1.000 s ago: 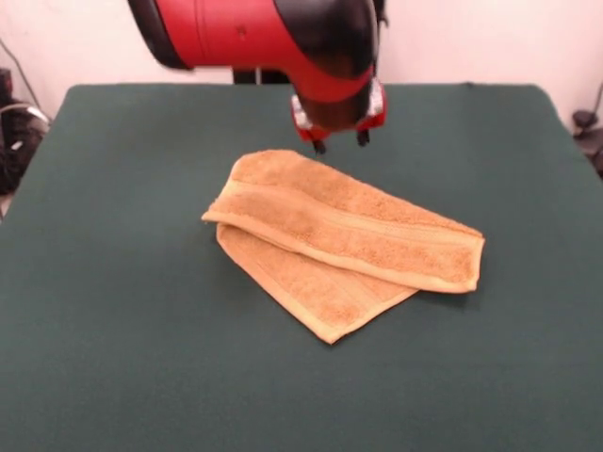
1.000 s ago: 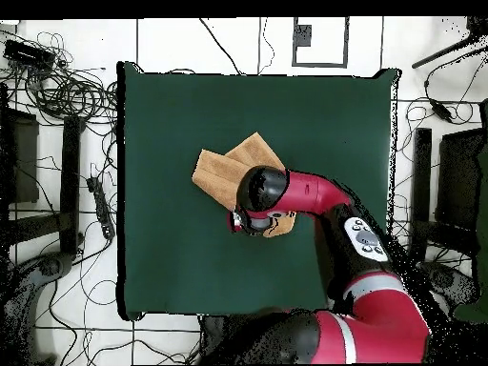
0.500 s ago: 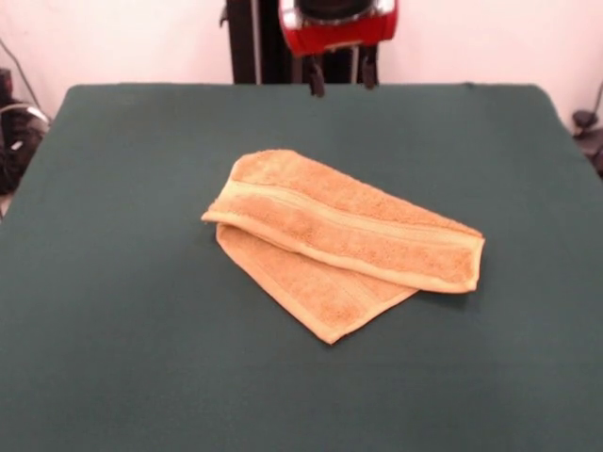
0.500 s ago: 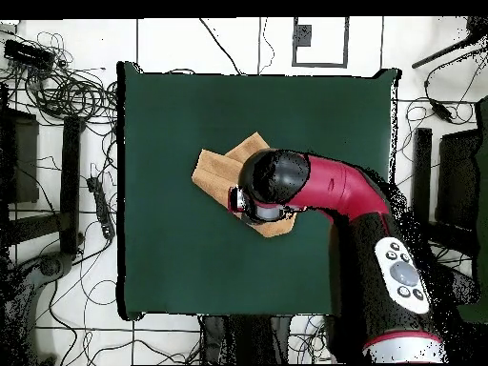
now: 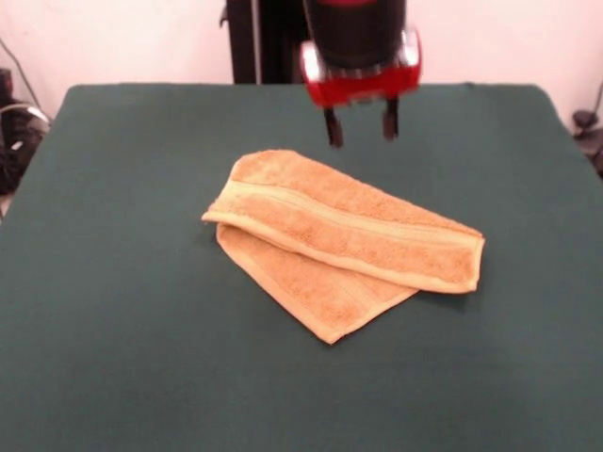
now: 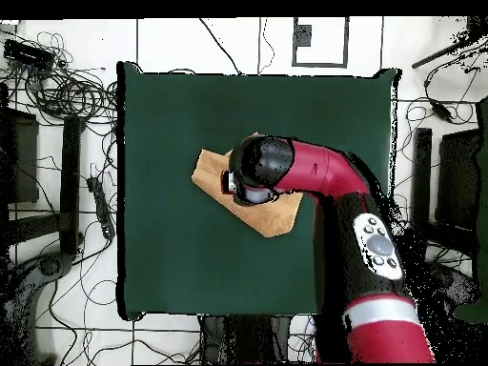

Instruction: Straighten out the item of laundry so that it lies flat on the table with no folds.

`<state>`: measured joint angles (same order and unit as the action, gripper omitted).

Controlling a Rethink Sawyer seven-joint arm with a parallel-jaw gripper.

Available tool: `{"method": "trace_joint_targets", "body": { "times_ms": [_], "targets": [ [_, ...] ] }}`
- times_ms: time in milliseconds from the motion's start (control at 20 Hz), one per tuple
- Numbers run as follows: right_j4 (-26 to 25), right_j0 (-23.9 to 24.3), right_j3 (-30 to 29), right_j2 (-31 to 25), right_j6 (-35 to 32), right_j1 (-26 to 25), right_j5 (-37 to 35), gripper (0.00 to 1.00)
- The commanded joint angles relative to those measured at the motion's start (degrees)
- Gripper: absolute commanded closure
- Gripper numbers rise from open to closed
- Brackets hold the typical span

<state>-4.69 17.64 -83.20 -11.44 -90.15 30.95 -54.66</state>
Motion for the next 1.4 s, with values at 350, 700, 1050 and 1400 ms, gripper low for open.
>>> {"method": "trace_joint_targets", "body": {
  "times_ms": [350,700,1050,1400],
  "targets": [
    [-0.7,-5.0,10.4,0.1,-9.6,-19.7,10.5,0.0],
    [-1.8,-5.4,15.0,0.8,-7.0,-26.5,12.4,0.0],
    [-4.4,-5.3,13.9,1.0,-6.0,-28.5,14.5,0.0],
    [-5.5,-6.5,13.5,2.0,-7.4,-28.6,16.1,0.0]
  ]
}}
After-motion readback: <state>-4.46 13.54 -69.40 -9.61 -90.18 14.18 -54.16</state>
